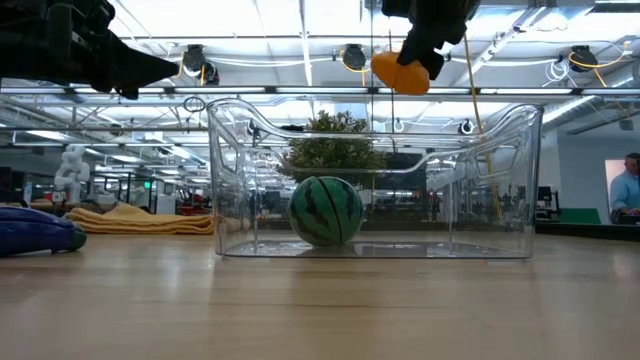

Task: Pick and placing Produce into tupperware
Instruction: Put the pumpkin into the transparent bin

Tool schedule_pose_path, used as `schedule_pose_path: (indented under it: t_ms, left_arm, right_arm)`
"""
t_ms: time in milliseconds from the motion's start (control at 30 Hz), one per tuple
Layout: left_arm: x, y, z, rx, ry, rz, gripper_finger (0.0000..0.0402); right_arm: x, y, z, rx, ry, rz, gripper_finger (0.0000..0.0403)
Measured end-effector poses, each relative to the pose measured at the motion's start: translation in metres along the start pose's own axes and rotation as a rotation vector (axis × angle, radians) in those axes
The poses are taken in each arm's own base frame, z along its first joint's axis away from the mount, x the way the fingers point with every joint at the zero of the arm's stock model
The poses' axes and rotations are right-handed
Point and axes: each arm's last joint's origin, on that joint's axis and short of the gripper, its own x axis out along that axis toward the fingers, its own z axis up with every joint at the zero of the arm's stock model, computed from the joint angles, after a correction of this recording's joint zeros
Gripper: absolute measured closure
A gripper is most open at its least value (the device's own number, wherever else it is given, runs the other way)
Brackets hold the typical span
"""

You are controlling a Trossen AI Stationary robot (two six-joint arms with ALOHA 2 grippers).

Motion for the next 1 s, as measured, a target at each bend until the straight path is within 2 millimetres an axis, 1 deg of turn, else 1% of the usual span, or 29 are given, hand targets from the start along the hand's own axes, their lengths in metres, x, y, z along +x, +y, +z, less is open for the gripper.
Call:
schedule_pose_path:
  t_ms: [133, 233, 400, 467, 733, 900, 1000]
  left_arm:
    - [0.000, 0.000, 0.000, 0.000, 0.004, -0.001, 0.0382]
    - [0.000, 0.000, 0.000, 0.001, 0.004, -0.001, 0.0382]
    - [0.000, 0.000, 0.000, 0.001, 0.004, -0.001, 0.0382]
    - [0.000, 0.000, -0.001, 0.002, 0.013, -0.002, 0.0382]
    - [0.000, 0.000, -0.002, -0.009, 0.025, -0.004, 0.0382]
    - [0.000, 0.000, -0.003, -0.016, 0.026, -0.004, 0.0382]
    - [0.000, 0.000, -0.003, -0.018, 0.028, -0.005, 0.0382]
  right_arm:
    - [0.000, -0.002, -0.003, 0.005, 0.035, -0.008, 0.0204]
    - [0.008, -0.003, -0.002, 0.004, 0.053, -0.004, 0.0204]
    - [0.038, 0.000, -0.004, 0.003, 0.147, 0.023, 0.0204]
    - [0.046, 0.001, -0.003, -0.003, 0.196, 0.019, 0.0204]
    - [0.063, 0.019, 0.015, -0.114, 0.227, 0.045, 0.0204]
    - [0.077, 0.027, 0.011, -0.161, 0.270, 0.053, 0.0204]
    - [0.082, 0.028, 0.009, -0.177, 0.290, 0.016, 0.0204]
